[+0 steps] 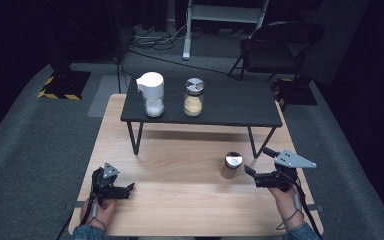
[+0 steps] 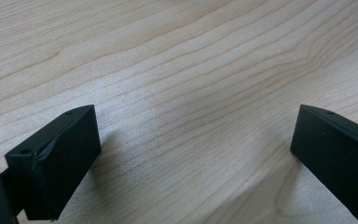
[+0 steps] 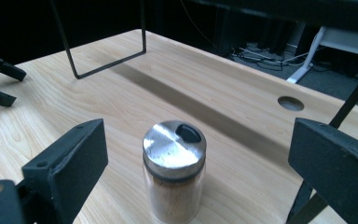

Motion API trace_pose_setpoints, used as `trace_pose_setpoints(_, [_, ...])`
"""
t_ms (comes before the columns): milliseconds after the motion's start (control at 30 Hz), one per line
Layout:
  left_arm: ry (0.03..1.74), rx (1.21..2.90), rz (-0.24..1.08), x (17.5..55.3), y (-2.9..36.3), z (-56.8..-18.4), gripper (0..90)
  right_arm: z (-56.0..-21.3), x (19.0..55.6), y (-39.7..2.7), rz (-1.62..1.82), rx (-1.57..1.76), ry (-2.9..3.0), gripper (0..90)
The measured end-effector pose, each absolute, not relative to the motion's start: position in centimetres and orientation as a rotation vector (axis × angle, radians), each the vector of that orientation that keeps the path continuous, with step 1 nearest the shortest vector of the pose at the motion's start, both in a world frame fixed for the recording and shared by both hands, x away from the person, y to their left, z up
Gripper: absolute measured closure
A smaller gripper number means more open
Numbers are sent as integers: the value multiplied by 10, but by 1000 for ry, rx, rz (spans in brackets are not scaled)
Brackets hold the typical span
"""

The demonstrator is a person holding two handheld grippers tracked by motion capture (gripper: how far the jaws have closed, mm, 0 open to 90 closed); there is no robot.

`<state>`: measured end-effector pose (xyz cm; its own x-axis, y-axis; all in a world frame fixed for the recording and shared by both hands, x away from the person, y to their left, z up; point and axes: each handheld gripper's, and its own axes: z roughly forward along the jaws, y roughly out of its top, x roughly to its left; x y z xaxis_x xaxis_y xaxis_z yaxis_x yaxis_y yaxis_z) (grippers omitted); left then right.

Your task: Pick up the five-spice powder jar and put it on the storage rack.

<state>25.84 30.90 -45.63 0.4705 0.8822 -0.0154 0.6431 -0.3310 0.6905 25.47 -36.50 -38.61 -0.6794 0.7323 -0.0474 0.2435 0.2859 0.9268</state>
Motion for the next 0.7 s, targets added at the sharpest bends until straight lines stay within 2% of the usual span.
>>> trace_pose_setpoints(700, [1261,2085,487,258,309,-456,13,-422,252,-376,1356,950,2105,44])
